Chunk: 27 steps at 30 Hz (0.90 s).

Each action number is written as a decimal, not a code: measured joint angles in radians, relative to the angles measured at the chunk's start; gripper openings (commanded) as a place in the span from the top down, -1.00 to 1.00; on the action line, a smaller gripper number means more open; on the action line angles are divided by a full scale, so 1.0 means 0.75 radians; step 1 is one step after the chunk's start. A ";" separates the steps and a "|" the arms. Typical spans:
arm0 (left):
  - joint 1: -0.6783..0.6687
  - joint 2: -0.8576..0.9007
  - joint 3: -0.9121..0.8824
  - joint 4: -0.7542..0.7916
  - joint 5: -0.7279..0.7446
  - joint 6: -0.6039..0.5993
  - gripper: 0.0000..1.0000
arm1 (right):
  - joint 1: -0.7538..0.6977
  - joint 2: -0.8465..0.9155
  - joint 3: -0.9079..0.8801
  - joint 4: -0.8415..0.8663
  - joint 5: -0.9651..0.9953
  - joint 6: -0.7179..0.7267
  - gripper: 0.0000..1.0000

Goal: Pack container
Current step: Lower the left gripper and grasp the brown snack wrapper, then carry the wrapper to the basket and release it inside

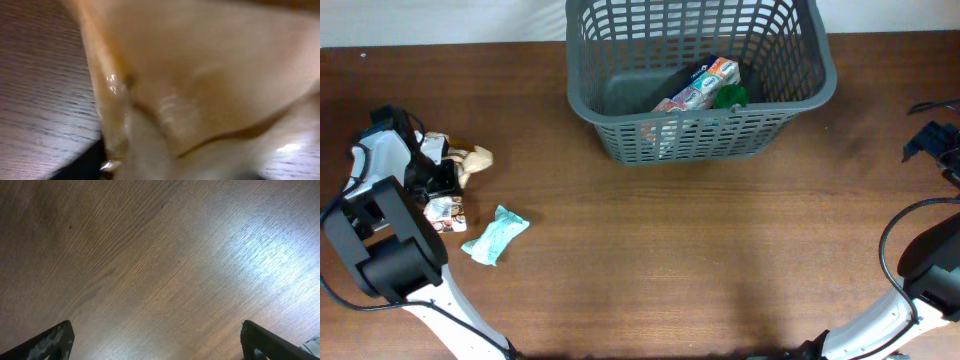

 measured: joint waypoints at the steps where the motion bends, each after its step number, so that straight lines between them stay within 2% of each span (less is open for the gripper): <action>1: 0.002 0.002 0.004 0.002 -0.002 -0.018 0.96 | 0.000 0.000 0.000 0.000 0.001 0.000 -0.98; 6: -0.011 0.033 0.085 -0.066 0.018 -0.145 0.96 | 0.000 0.000 0.000 0.000 0.000 -0.001 -0.98; 10: -0.049 0.098 0.336 -0.221 0.038 -0.234 0.96 | 0.000 0.000 0.000 0.000 0.000 0.001 -0.98; 13: -0.080 0.117 0.679 -0.307 0.051 -0.310 0.97 | 0.000 0.000 0.000 0.000 0.000 0.001 -0.98; 19: -0.152 0.081 1.554 -0.351 0.138 -0.413 0.96 | 0.000 0.000 0.000 0.001 0.000 0.001 -0.98; 23: -0.332 -0.032 1.889 -0.381 0.158 -0.440 0.96 | 0.000 0.000 0.000 0.000 0.000 0.000 -0.98; 27: -0.687 -0.131 2.016 -0.382 0.210 -0.445 0.96 | 0.000 0.000 0.000 0.000 0.000 0.000 -0.98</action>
